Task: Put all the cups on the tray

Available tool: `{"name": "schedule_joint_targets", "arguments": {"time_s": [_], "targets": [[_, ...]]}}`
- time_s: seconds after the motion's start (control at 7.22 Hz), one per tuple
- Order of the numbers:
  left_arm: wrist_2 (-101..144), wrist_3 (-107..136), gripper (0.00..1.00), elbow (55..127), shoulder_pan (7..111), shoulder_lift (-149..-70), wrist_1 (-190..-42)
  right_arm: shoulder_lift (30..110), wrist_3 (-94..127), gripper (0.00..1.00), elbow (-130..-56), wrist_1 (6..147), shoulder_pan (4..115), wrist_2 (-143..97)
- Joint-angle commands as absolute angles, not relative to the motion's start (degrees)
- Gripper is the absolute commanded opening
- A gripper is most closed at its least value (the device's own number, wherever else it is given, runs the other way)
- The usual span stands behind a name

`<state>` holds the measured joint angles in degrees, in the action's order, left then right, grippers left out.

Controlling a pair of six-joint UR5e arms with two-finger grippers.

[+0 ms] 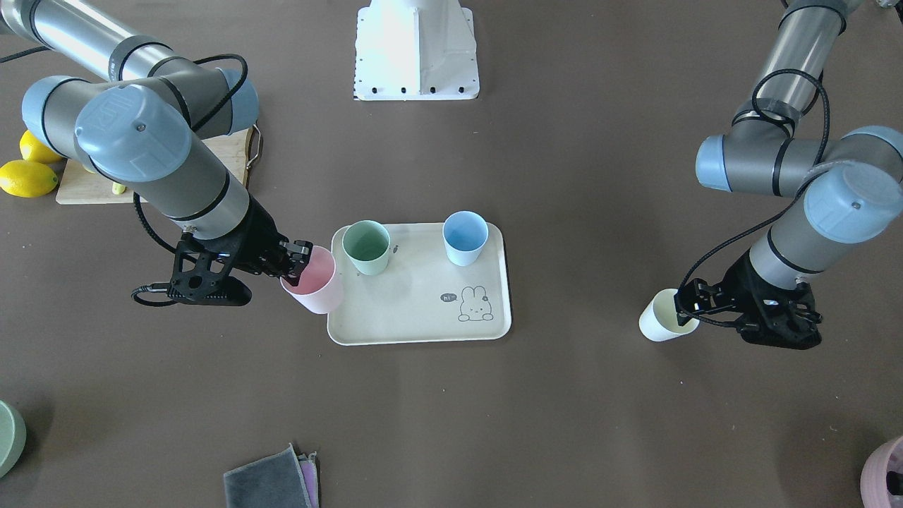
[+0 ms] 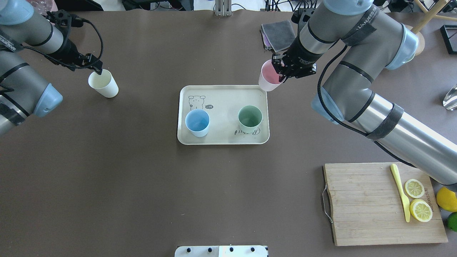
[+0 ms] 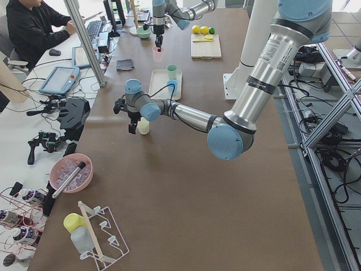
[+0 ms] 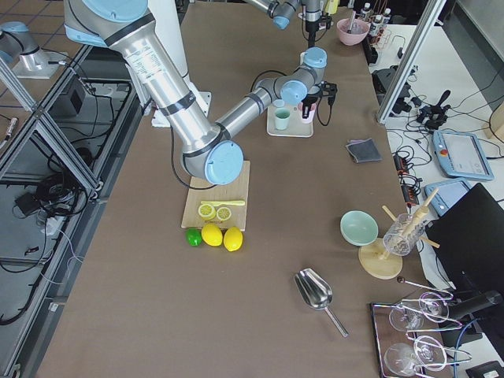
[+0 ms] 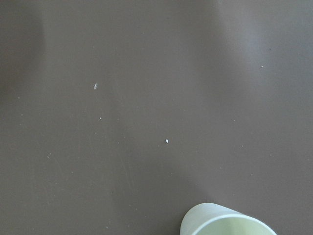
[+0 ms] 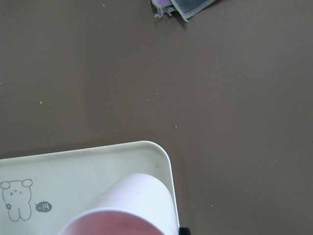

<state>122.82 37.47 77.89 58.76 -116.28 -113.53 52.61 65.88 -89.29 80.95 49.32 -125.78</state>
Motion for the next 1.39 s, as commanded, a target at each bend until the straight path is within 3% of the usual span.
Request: {"name": "schedule_joint_targets", "arguments": {"time_s": [0.0, 0.14, 0.42, 1.25], "targets": [[122.8, 38.2, 0.97, 77.7, 57.5, -115.2, -113.8, 51.9, 65.8, 0.0, -88.2, 80.9, 48.6, -125.1], [122.7, 38.2, 0.89, 77.3, 57.0, -115.0, -115.1, 50.9, 65.8, 0.0, -86.5, 80.6, 48.2, -124.5], [122.1, 40.9, 0.0, 78.0, 56.3, -115.0, -115.6, 49.8, 65.9, 0.0, -84.5, 80.2, 47.4, -123.4], [125.2, 51.1, 0.0, 80.0, 57.0, -128.1, -103.5, 48.3, 65.9, 0.0, -80.3, 76.7, 43.6, -120.5]]}}
